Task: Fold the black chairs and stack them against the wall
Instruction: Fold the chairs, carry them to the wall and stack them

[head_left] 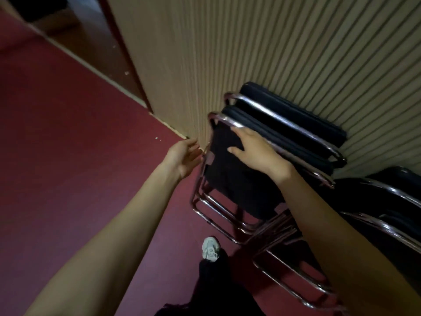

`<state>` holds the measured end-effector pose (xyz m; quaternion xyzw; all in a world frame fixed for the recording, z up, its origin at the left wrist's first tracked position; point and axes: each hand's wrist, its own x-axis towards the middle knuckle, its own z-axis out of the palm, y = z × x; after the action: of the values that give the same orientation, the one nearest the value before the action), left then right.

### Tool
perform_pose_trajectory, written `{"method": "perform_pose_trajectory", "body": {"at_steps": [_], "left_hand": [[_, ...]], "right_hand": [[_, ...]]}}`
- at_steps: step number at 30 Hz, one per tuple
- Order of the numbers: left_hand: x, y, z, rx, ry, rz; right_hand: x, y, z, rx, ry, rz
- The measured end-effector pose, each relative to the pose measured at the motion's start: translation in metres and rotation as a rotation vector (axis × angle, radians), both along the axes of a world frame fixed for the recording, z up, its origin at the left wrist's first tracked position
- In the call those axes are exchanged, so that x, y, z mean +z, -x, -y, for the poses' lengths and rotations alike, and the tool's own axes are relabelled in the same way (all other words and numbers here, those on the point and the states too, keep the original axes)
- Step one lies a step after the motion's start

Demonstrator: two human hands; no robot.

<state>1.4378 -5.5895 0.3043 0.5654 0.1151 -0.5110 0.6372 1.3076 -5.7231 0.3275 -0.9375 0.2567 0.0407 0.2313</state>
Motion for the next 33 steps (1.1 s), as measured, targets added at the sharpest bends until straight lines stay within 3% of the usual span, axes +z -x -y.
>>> {"method": "perform_pose_trajectory", "body": {"at_steps": [6,13,24,33], "left_hand": [[-0.001,-0.006,-0.212,0.365,-0.098,0.176],[0.009,0.049,-0.504,0.824,-0.247,0.272],[0.010,0.193,-0.857,1.549,-0.442,0.201],[0.008,0.249,-1.081,1.847,-0.518,0.097]], "right_hand": [[0.011,-0.067,-0.175,0.341,-0.057,0.063],[0.012,-0.097,-0.442,0.816,-0.118,0.008],[0.016,-0.080,-0.849,1.579,-0.151,-0.056],[0.006,-0.054,-1.135,1.899,-0.175,-0.129]]}}
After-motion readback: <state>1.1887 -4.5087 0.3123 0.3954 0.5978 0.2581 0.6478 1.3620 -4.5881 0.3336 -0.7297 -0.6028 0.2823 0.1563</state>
